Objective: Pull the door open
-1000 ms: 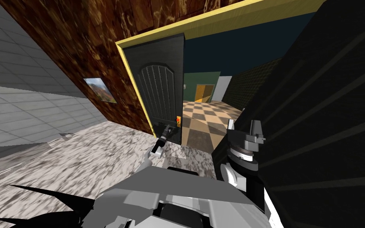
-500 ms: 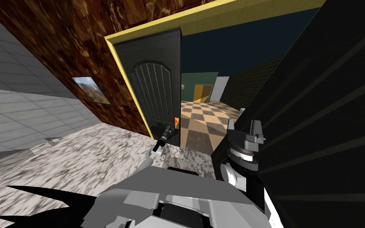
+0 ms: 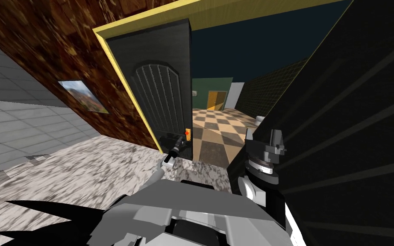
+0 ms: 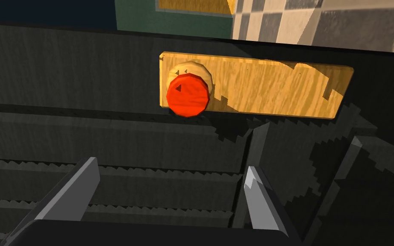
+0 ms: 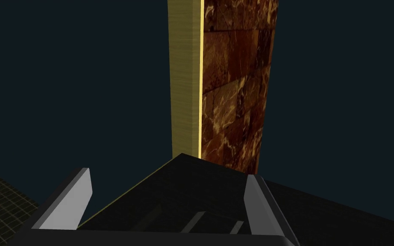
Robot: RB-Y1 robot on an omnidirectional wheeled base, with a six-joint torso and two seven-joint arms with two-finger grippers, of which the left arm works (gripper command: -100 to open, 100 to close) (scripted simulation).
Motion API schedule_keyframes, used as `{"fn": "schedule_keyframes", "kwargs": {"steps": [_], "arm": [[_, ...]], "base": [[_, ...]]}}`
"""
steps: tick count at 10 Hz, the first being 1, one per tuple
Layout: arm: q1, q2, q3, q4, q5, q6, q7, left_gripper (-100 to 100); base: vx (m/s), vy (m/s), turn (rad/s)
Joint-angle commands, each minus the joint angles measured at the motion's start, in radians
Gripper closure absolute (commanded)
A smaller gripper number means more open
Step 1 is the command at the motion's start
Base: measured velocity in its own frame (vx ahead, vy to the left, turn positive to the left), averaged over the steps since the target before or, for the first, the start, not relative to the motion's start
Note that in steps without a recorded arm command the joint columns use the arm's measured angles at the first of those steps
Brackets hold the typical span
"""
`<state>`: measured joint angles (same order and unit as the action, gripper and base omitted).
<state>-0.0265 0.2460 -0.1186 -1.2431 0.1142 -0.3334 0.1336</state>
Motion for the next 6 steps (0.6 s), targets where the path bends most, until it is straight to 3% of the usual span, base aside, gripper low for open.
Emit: {"fn": "schedule_keyframes", "kwargs": {"steps": [1, 5, 6], "arm": [[0.001, 0.017, 0.017, 0.011, 0.008, -0.008, 0.013, -100], [-0.015, 0.098, 0.08, 0.096, 0.041, -0.052, 0.064, -100], [-0.015, 0.098, 0.08, 0.096, 0.041, -0.052, 0.064, -100]], "base": [[0.173, -0.078, -0.182], [0.199, -0.093, -0.21], [0.142, -0.038, -0.057]]}}
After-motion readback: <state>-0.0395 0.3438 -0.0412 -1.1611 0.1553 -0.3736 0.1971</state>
